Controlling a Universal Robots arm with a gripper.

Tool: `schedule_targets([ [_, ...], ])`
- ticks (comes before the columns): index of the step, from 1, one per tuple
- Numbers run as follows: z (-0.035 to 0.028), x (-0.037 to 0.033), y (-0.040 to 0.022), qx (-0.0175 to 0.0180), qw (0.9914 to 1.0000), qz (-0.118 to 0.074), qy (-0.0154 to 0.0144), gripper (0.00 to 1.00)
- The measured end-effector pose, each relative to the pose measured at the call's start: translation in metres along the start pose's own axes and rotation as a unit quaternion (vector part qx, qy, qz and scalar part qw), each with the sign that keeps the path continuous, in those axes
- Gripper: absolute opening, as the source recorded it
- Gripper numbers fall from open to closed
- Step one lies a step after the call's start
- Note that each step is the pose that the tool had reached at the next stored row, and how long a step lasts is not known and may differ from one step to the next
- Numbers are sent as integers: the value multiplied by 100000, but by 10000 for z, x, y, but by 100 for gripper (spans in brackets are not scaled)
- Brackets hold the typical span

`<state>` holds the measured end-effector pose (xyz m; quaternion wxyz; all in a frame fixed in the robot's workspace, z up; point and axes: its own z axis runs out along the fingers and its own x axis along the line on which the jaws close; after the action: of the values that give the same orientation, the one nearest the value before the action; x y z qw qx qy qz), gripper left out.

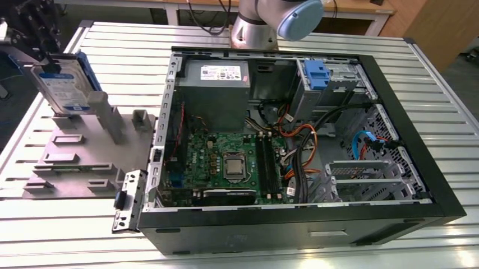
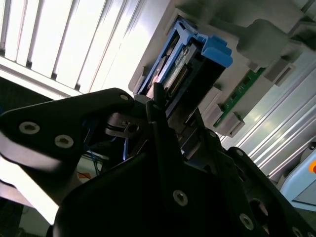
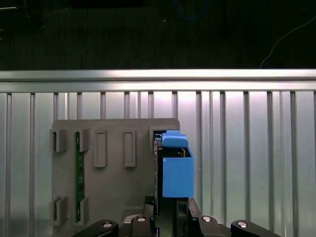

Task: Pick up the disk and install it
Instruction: 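Pick up the disk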

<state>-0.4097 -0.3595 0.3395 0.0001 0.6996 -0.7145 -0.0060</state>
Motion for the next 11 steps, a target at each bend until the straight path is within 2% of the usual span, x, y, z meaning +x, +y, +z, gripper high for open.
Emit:
schedule_targets([
  [7,-248,-2,2,-3,100000,-2,3,35],
  [11,-414,-3,4,-4,100000,-3,5,35],
])
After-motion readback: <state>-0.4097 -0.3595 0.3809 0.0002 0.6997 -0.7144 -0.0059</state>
